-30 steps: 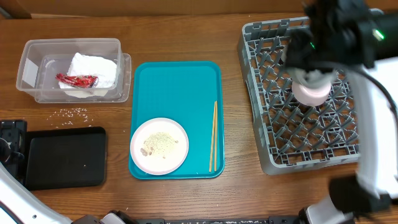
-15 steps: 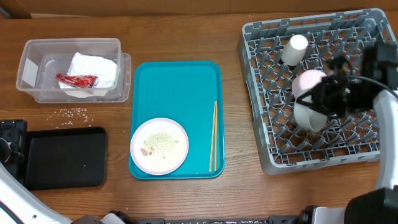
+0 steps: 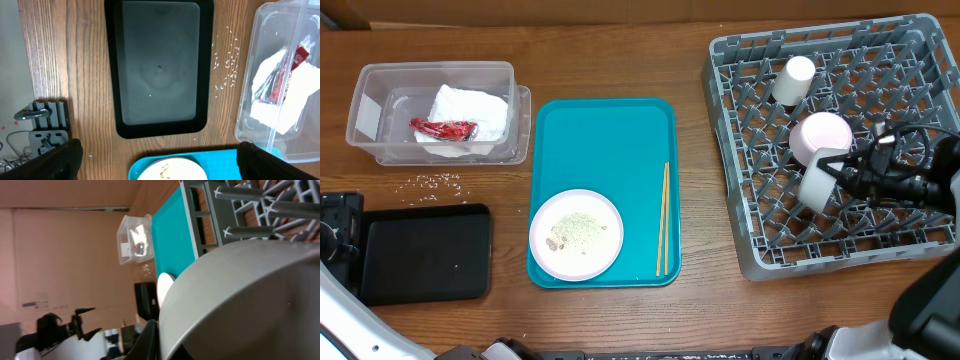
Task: Sort waste into correct bins and load items into the dishwasher
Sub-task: 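Carry the small white bowl with the right gripper to the rack's right side, then set the small bowl upside down in the rack and open the right gripper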
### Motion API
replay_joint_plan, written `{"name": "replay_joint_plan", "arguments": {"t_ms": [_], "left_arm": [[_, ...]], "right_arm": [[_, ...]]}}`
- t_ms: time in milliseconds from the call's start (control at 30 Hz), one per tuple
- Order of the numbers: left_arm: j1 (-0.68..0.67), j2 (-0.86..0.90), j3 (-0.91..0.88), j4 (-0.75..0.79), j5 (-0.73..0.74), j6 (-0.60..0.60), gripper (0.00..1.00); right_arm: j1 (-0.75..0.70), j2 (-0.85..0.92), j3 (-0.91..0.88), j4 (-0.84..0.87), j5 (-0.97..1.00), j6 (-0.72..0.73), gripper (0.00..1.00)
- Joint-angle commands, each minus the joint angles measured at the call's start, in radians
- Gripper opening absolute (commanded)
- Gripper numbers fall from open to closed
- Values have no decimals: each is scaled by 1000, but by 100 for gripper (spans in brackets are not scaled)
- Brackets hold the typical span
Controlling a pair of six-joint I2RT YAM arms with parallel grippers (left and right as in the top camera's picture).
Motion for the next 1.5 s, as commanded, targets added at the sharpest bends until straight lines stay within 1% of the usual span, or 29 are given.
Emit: {"name": "replay_joint_plan", "arguments": {"t_ms": [0,233,433,500,633,733,833,967,1033,1233,1467], "left_arm": [[4,-14,5,-2,-4,-21,100],[4,-14,5,-2,-4,-21,100],[4,-14,5,-2,-4,-21,100],[4,-14,5,-2,-4,-21,100],[4,-14,5,-2,-4,-21,100],[4,-14,5,-2,-4,-21,100],[4,-14,5,-2,-4,-21,100],[4,-14,5,-2,-4,-21,100],[4,-14,5,-2,-4,-21,100],[4,-14,5,-2,-4,-21,100],[4,-14,5,-2,-4,-21,100]], "right_arm": [[4,60,-6,-21,-67,-100,4],[-24,97,-6,-25,-24,-103,5],[-36,96,-2,-26,78,-79,18],[-44,95,11,-26,109,-48,22],[-67,84,70,-26,192,47,26],[-88,48,130,-25,296,139,26],[-109,-13,203,-25,483,289,27],[-114,-98,275,-48,784,500,35],[-114,-139,298,-70,853,552,36],[-89,-241,303,-78,809,552,34],[38,-256,287,-61,848,545,34]]}}
